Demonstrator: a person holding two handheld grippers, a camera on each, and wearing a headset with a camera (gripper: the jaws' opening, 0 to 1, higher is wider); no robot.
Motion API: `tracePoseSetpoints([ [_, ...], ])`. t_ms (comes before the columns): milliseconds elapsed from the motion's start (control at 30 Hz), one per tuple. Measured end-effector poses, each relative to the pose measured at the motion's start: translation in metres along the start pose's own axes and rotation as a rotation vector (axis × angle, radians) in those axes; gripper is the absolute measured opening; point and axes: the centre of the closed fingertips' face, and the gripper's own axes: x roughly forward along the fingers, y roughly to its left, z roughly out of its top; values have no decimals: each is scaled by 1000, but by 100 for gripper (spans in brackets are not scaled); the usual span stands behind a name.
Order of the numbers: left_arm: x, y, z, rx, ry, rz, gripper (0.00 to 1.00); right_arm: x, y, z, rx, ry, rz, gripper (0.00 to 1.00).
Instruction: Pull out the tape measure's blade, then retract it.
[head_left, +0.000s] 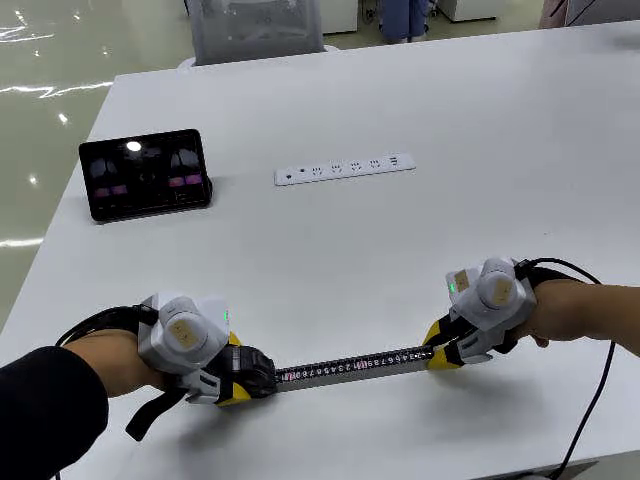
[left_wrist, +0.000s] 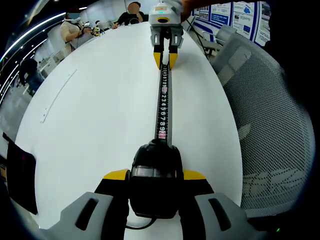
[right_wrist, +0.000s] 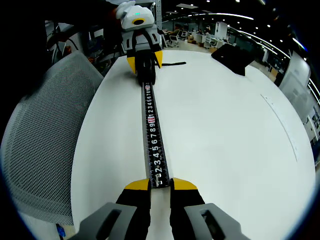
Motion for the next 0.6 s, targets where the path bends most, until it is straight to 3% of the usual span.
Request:
tracePoseSetpoints([
  [600,0,-1,0,3,0,0,32,-4,-1,-7,4,8,-5,11],
])
